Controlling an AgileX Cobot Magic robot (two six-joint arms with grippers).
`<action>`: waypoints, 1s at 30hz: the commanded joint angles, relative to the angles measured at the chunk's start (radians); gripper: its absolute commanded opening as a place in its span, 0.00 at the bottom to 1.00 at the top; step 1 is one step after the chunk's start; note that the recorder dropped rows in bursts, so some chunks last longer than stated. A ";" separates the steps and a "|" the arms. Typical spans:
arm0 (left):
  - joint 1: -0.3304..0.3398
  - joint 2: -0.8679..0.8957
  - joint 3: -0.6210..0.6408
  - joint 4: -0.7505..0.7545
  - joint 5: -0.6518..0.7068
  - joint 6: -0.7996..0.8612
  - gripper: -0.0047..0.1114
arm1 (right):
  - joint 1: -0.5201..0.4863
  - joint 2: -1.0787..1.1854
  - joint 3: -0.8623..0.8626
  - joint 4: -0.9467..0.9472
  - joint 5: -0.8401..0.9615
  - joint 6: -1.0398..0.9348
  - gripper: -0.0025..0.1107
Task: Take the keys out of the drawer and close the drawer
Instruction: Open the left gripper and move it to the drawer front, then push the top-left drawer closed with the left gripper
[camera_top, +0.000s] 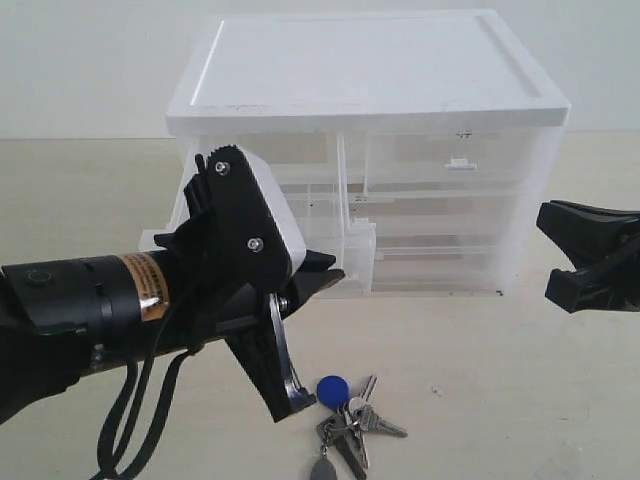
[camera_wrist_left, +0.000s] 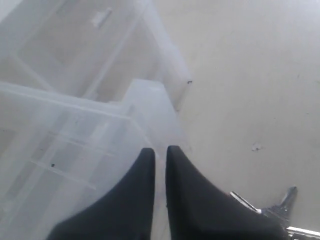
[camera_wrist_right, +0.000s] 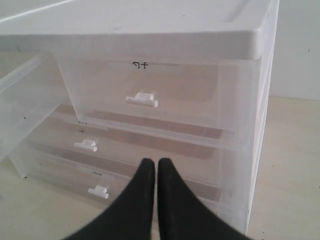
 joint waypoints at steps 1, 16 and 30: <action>0.043 0.001 0.001 -0.010 -0.040 0.005 0.08 | 0.000 0.004 -0.005 -0.007 0.000 0.001 0.02; 0.146 0.115 -0.061 -0.010 -0.156 0.032 0.08 | 0.000 0.004 -0.005 -0.007 0.003 0.001 0.02; 0.034 -0.031 0.023 -0.196 -0.253 0.126 0.08 | 0.000 0.004 -0.005 -0.006 -0.005 0.001 0.02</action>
